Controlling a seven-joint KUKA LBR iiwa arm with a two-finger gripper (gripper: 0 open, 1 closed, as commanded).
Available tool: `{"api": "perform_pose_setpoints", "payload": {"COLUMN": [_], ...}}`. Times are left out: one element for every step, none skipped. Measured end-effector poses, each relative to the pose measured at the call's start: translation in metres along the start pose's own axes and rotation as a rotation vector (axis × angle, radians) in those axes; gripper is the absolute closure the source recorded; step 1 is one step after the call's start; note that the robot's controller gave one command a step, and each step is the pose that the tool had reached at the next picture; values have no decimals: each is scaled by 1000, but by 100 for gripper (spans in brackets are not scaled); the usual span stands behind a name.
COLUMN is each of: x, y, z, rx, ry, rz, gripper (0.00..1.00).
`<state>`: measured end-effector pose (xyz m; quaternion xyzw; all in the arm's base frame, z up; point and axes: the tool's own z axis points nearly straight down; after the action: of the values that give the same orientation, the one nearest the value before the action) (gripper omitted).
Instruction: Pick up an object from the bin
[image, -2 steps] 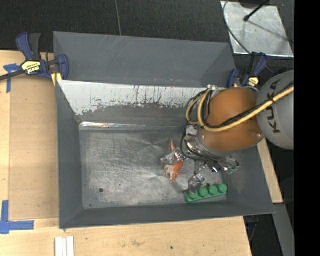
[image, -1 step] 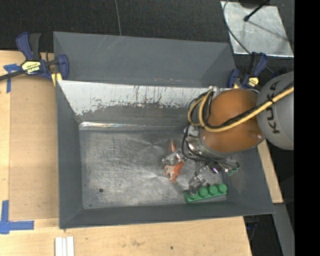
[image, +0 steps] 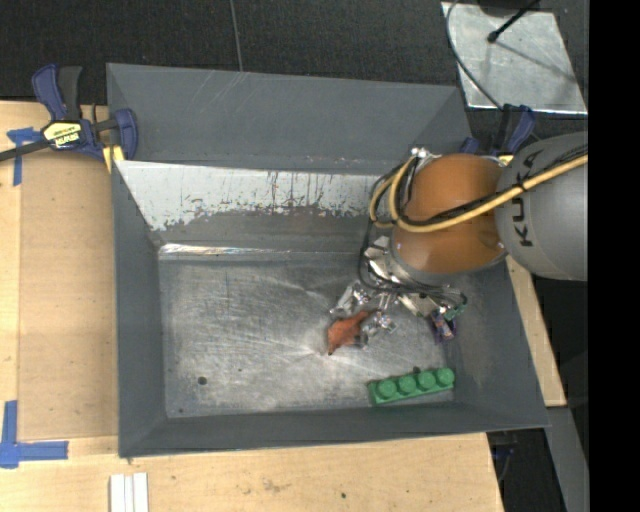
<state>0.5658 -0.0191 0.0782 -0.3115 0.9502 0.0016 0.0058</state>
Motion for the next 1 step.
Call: {"api": "perform_pose_setpoints", "payload": {"x": [0], "y": [0], "z": [0], "rx": [0], "ry": [0], "rz": [1], "gripper": [100]}}
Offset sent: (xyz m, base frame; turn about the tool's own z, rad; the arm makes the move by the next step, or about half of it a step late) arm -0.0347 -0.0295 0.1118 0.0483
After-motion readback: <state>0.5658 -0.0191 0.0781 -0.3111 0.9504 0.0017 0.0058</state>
